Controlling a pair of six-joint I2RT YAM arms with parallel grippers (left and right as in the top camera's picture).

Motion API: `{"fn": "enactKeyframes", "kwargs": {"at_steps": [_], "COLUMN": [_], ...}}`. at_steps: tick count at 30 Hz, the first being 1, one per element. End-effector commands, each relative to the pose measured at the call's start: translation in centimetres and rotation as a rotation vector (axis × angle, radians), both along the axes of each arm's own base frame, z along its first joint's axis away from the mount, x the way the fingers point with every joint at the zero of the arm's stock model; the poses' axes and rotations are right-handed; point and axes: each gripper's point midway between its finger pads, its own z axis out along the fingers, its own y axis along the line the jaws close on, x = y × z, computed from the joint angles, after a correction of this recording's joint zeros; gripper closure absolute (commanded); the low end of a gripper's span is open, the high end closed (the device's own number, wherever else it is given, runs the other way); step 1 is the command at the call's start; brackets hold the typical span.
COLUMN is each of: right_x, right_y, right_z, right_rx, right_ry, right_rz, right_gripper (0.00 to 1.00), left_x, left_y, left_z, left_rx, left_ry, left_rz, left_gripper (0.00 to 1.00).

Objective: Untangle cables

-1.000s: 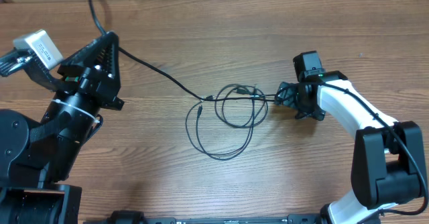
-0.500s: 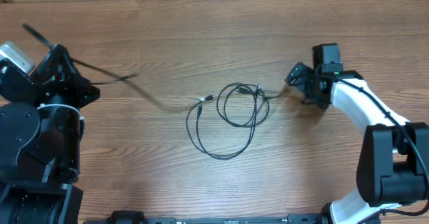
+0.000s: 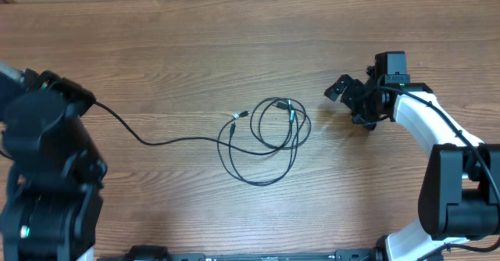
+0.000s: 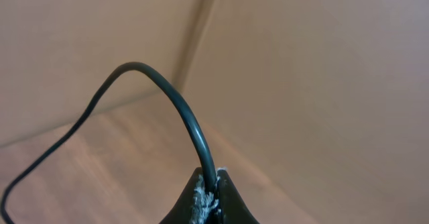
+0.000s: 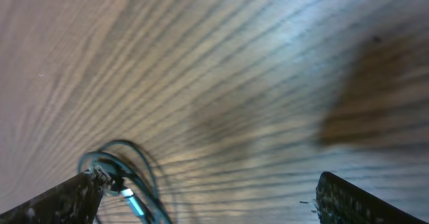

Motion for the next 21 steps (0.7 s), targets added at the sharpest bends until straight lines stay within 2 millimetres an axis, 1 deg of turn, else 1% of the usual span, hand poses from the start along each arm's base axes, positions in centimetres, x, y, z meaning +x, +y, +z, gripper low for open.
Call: {"fn": "enactKeyframes", "kwargs": {"at_steps": [1, 2, 3, 6, 7, 8, 11, 12, 14, 16, 17, 18, 21], "right_x": [-0.4, -0.4, -0.4, -0.4, -0.4, -0.4, -0.4, -0.4, -0.4, -0.4, -0.4, -0.4, -0.4], "right_y": [-0.7, -0.7, -0.7, -0.7, -0.7, -0.7, -0.7, -0.7, -0.7, -0.7, -0.7, -0.7, -0.7], "right_z": [-0.6, -0.6, -0.6, -0.6, -0.6, -0.6, -0.6, -0.6, -0.6, -0.6, -0.6, -0.6, -0.6], "right_rx": [-0.042, -0.042, -0.042, -0.042, -0.042, -0.042, -0.042, -0.042, -0.042, -0.042, -0.042, -0.042, -0.042], "right_ry": [0.019, 0.018, 0.018, 0.018, 0.018, 0.018, 0.018, 0.018, 0.018, 0.018, 0.018, 0.018, 0.018], "right_rz": [-0.004, -0.004, -0.004, -0.005, -0.005, -0.005, -0.005, -0.005, -0.005, -0.005, -0.005, -0.005, -0.005], "right_gripper": [0.0, 0.0, 0.0, 0.0, 0.0, 0.0, 0.0, 0.0, 0.0, 0.0, 0.0, 0.0, 0.0], "left_x": [2.0, 2.9, 3.4, 5.1, 5.6, 5.9, 5.4, 5.1, 4.9, 4.7, 4.5, 4.0, 2.5], "left_y": [0.5, -0.2, -0.5, -2.1, -3.1, -4.5, -7.3, -8.2, -10.1, -12.6, -13.5, -14.9, -17.3], "left_z": [-2.7, -4.1, -5.0, -10.2, -12.3, -14.8, -19.5, -20.7, -22.6, -24.0, -24.4, -25.1, -26.9], "left_rx": [0.031, 0.02, 0.014, -0.027, -0.061, -0.114, -0.225, -0.259, -0.303, -0.327, -0.335, -0.352, -0.391], "left_ry": [0.136, 0.19, 0.227, 0.432, 0.507, 0.602, 0.793, 0.848, 0.938, 1.008, 1.031, 1.071, 1.178], "left_rz": [0.026, -0.015, -0.039, -0.131, -0.188, -0.262, -0.398, -0.441, -0.561, -0.746, -0.813, -0.917, -1.085], "left_gripper": [0.96, 0.95, 0.95, 0.94, 0.95, 0.96, 0.96, 0.96, 0.96, 0.96, 0.96, 0.96, 0.95]}}
